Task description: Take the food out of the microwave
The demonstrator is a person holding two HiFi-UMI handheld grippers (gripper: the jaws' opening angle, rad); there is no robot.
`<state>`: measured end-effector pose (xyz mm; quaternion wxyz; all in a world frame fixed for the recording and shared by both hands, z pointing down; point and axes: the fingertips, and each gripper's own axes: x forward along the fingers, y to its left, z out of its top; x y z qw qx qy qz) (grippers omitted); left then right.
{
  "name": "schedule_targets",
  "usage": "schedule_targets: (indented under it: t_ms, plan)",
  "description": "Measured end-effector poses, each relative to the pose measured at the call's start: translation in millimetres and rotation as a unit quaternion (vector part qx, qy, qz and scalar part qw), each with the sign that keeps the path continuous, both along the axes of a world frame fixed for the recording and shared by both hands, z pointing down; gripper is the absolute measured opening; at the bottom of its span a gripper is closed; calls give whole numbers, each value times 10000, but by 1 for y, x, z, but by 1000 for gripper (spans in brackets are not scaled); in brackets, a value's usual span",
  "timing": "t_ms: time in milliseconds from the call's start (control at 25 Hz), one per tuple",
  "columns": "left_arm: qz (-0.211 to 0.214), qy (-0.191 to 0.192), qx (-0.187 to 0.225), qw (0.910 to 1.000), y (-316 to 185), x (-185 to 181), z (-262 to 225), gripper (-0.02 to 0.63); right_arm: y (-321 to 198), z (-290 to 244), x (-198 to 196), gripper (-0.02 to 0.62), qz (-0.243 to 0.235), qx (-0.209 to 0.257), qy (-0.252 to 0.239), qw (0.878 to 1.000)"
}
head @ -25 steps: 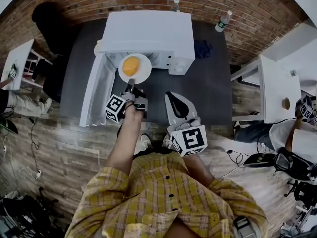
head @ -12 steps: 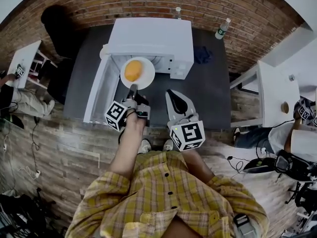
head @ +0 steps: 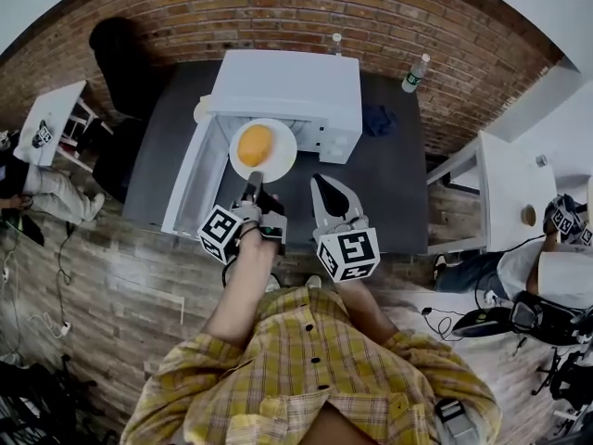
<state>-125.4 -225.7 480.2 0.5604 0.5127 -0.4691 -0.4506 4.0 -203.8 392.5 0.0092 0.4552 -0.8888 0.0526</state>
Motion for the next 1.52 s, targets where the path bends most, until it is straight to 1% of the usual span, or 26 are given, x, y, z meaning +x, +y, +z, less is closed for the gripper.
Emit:
schedule_targets:
  t_ms: [240, 480, 600, 720, 800, 960, 1120, 1280, 1400, 1520]
  plan:
    - [75, -48, 90, 9999, 12, 7, -21, 11, -3, 0, 0, 3, -19, -24, -83, 10000]
    - [98, -145, 146, 9997, 23, 6, -38, 11, -3, -3, -4, 3, -36, -48, -133, 9999]
    - [147, -109, 262, 9995, 28, 12, -49, 11, -2, -4, -4, 3, -54, -53, -117, 9999]
    - [194, -123, 278, 9993, 31, 14, -54, 11, -3, -6, -4, 3, -28, -57, -147, 9999]
    - [208, -36, 345, 9992, 33, 16, -59, 11, -3, -6, -4, 3, -3, -78, -163, 9998]
    - [284, -93, 320, 9990, 40, 15, -61, 9, -1, -5, -4, 3, 31, -120, -168, 9998]
    - [288, -68, 455, 9985, 43, 15, -69, 9, 2, -3, -5, 3, 34, -138, -157, 9998]
    - [321, -59, 359, 9988, 45, 11, -63, 9, 3, -4, -7, 3, 73, -151, -162, 9997]
    - [353, 38, 378, 9987, 46, 10, -63, 9, 5, -4, -9, 2, 99, -145, -156, 9997]
    - [363, 14, 280, 9989, 49, 6, -56, 9, 7, -3, -11, 3, 105, -142, -160, 9997]
